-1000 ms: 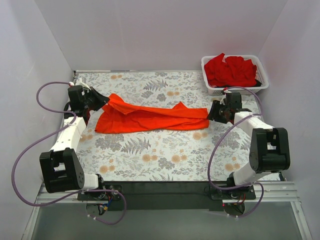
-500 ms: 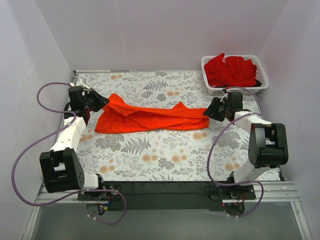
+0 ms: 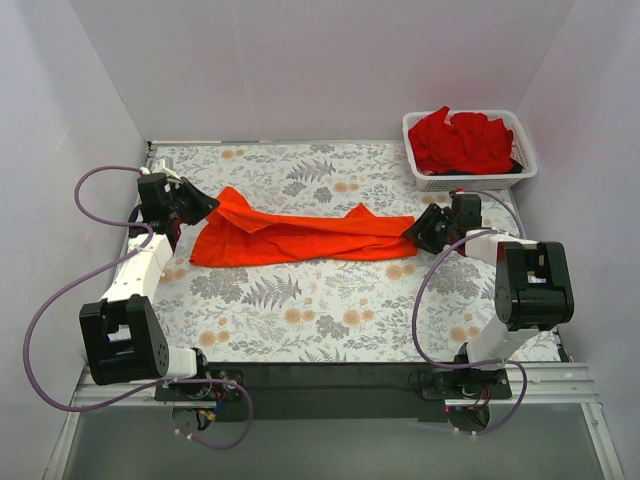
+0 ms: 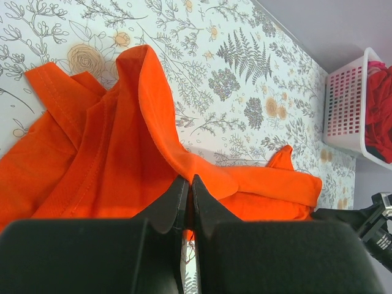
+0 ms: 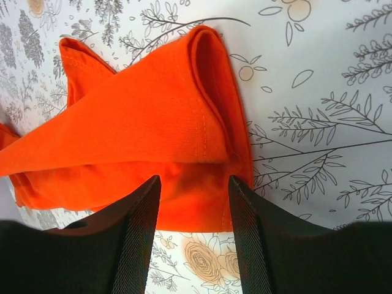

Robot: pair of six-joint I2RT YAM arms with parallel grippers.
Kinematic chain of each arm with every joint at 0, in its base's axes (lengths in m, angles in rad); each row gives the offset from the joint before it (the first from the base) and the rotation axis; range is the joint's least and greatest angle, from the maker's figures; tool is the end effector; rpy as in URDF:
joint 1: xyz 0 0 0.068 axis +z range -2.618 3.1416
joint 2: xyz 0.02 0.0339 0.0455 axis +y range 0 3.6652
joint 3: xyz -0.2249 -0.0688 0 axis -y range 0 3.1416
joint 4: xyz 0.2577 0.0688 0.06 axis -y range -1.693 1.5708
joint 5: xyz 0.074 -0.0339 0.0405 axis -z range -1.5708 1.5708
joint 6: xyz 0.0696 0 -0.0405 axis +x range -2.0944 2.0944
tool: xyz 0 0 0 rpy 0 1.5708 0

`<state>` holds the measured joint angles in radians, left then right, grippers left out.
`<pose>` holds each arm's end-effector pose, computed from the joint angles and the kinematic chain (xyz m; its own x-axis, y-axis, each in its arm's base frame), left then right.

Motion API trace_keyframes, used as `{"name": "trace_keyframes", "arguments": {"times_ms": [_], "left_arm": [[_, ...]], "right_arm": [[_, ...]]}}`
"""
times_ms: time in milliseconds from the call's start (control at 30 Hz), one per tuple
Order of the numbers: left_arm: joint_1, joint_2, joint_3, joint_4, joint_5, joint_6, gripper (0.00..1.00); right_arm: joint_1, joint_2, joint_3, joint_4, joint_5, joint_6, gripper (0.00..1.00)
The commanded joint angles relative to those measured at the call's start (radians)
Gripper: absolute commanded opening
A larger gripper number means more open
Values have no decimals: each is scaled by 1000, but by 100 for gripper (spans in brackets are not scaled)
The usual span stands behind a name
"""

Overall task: Fold and stack the t-shirts
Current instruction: Flatten the tshirt out

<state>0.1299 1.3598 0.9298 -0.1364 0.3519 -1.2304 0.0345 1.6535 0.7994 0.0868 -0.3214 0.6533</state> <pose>0.3499 0.0215 0.2058 -0.3349 -0.9361 -0.1074 -0.4459 0.2578 -0.8572 0.3529 0.0342 0.0855 -0.7089 0.5526 -0.4383 0.2153 0.7613 0.6116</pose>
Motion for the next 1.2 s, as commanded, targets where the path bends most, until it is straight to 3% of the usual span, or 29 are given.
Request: {"name": "trace_keyframes", "arguments": {"times_ms": [0, 267, 1167], "left_arm": [[10, -5, 0, -6, -2, 12, 0], [8, -2, 0, -8, -2, 12, 0], [8, -7, 0, -12, -7, 17, 0]], "right_arm": [[-1, 17, -14, 50, 15, 49, 55], [-11, 32, -66, 174, 18, 115, 55], [-56, 103, -63, 346, -74, 243, 54]]}}
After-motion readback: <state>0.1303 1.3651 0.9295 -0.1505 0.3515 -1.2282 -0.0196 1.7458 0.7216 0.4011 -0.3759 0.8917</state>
